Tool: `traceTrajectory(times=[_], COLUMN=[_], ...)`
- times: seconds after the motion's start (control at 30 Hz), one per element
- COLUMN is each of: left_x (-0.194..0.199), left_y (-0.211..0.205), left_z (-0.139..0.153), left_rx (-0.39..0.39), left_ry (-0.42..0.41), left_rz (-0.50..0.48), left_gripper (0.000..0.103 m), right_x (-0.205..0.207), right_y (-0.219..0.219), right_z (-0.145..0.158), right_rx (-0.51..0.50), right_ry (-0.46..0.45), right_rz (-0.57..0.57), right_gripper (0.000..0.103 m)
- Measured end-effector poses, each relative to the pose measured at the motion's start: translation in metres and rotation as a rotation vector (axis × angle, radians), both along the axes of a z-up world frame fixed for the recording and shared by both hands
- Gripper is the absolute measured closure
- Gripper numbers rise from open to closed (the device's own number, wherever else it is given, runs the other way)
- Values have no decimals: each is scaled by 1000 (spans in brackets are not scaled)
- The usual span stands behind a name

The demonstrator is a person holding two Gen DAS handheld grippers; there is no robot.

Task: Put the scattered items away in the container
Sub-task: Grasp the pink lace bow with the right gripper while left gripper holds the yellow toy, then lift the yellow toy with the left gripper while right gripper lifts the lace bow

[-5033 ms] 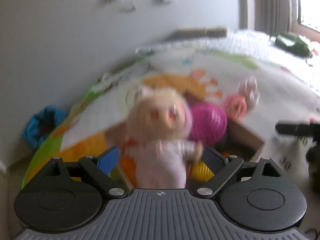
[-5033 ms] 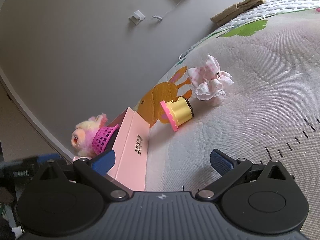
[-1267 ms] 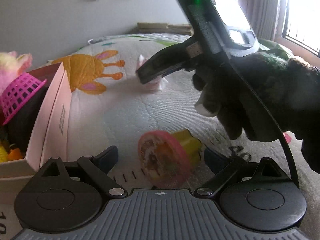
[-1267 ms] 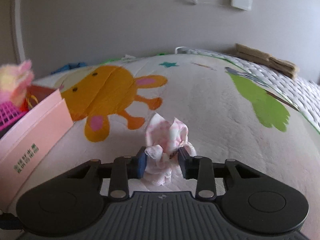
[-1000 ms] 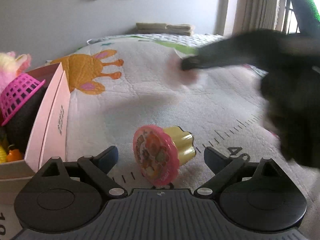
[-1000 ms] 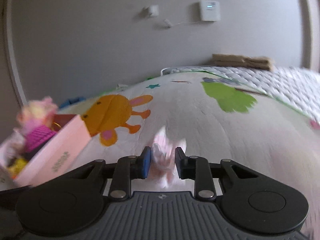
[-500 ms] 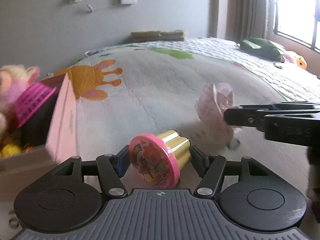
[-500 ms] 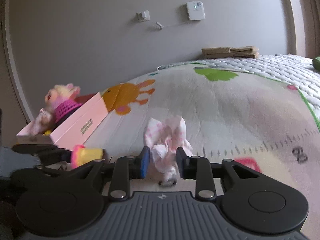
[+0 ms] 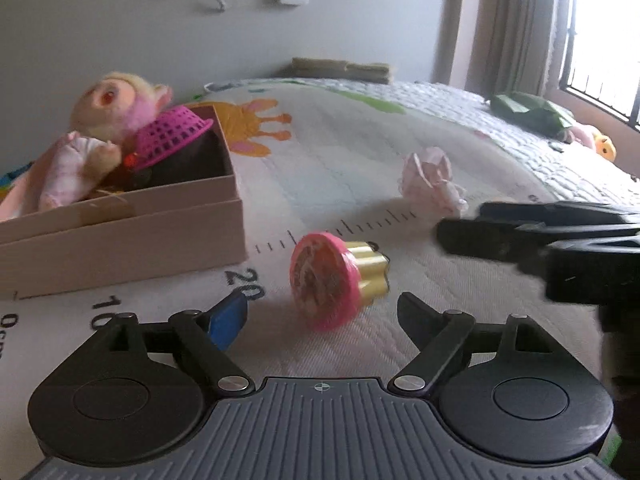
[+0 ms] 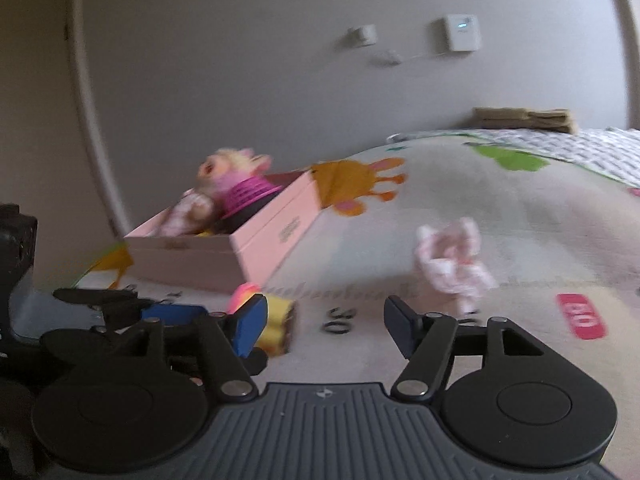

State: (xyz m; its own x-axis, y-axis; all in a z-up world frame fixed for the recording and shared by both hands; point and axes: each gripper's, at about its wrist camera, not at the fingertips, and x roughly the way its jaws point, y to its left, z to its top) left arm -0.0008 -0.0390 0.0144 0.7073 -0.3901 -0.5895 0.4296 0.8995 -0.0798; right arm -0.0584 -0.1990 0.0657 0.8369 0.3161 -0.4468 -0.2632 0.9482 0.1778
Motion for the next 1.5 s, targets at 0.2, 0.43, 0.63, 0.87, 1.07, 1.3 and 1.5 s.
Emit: traceTrajectory(times=[0.2,0.43,0.63,0.87,1.07,1.3,1.5], left_x=[0,25,30,9,-11,-16,-6], left_y=[-14,-40,-36,-7,11,16,-2], left_z=[6,-8,-8,7,9,4,6], left_rx=[48,104,104,90,108,98,103], left_ry=[-57,-53,-47,-60,-53,-44,-83], left_rz=[12,-37,-42,-49,-63,-66,-112], left_gripper=[9,31,50,52,50,24,15], right_x=[17,20,35,71,102,104,99], right_y=[-6,-29,-33,-24,-19,-16,-20], right_z=[9,10,-2,-15,-19,-22,-19], right_rx=[44,-121,-197,-231,-267,-261,-281], right_ry=[-15,-24,17,83,110,122,123], right_rz=[-79,-149,-136,-115,-88,-59,-55], right_gripper=[38,32,30,29,39,67,63])
